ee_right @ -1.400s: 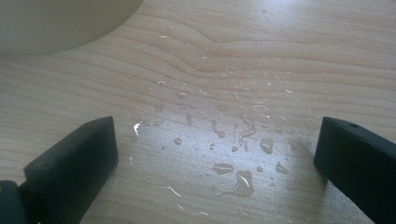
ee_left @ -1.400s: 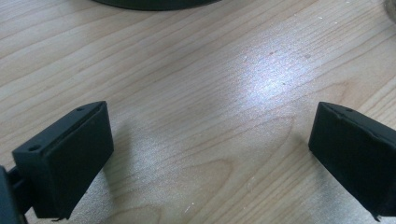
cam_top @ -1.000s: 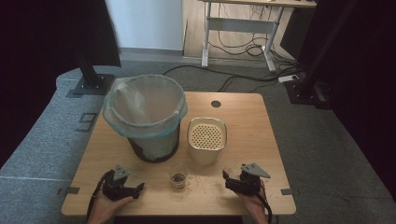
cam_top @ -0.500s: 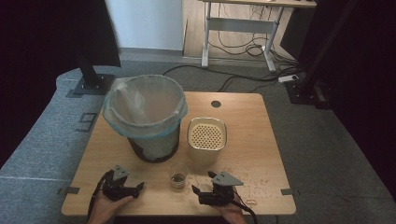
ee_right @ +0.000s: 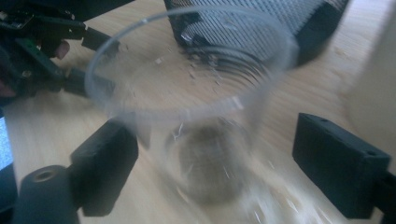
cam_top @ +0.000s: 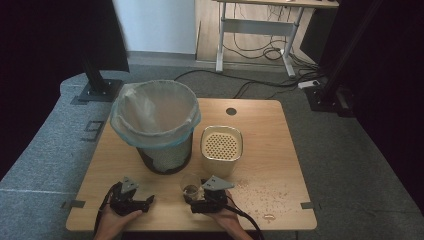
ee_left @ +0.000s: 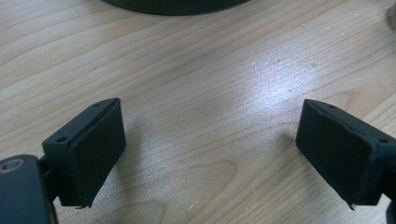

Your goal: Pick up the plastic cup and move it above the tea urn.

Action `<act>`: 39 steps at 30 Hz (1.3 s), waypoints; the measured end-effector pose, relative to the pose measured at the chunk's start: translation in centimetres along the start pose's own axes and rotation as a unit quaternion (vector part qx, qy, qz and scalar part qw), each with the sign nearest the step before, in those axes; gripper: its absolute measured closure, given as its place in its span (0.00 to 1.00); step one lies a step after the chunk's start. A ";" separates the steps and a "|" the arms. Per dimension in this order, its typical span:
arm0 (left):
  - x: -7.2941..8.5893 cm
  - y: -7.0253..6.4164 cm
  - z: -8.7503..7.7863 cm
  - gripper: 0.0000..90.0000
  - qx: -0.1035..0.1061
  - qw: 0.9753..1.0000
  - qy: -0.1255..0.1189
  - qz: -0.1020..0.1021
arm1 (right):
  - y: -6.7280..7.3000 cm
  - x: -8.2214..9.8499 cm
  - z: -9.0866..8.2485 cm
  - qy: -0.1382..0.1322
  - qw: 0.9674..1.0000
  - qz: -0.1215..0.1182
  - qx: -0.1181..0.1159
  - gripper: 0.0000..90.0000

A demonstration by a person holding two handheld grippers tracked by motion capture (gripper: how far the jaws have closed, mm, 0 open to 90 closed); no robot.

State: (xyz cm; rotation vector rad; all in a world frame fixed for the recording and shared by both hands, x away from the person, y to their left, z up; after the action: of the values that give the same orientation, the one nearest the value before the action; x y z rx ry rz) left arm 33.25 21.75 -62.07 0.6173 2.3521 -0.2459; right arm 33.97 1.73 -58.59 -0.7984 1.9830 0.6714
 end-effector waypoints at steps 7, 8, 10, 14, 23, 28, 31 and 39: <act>0.0 0.0 0.0 0.09 0.000 1.000 0.000 0.000 | 0.4 -0.9 1.1 -0.017 0.999 -0.029 -0.001 0.36; 0.0 0.0 0.0 0.09 0.000 1.000 0.000 0.000 | 0.4 -1.0 0.9 -0.017 0.999 -0.032 0.001 0.37; 0.0 0.0 0.0 0.09 0.000 1.000 0.000 0.000 | 0.3 -1.1 0.6 -0.023 0.999 -0.033 0.003 0.38; 0.0 0.0 0.0 0.09 0.000 1.000 0.000 0.000 | 0.2 -3.0 -1.7 -0.052 0.998 -0.029 -0.003 0.40; 0.0 0.0 0.0 0.09 0.000 1.000 0.000 -0.001 | -0.4 -9.5 -9.0 -0.112 0.994 -0.019 -0.008 0.43; 0.0 0.0 0.0 0.09 0.000 1.000 0.000 0.001 | -1.4 -12.0 -11.1 -0.128 0.992 -0.018 0.000 0.44; 0.0 0.0 0.0 0.09 0.000 1.000 0.000 0.001 | -2.0 -12.8 -11.6 -0.136 0.991 -0.010 -0.001 0.45; 0.0 0.0 0.0 0.09 0.000 1.000 0.000 0.001 | -4.7 -14.5 -11.9 -0.142 0.989 -0.010 0.029 0.45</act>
State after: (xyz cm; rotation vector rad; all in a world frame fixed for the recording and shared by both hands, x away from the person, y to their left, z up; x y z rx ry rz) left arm 33.21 21.73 -62.07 0.6199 2.3507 -0.2452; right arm 37.29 -5.70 -41.07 -0.6474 1.7270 0.6730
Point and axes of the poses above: each handheld gripper's, and its own axes: z roughly forward along the jaws, x roughly out of its underside, y roughly to its left, the point moved 10 cm from there along z, roughly forward along the jaws, and after that the axes turned 1 degree about y, right-handed, at the moved point
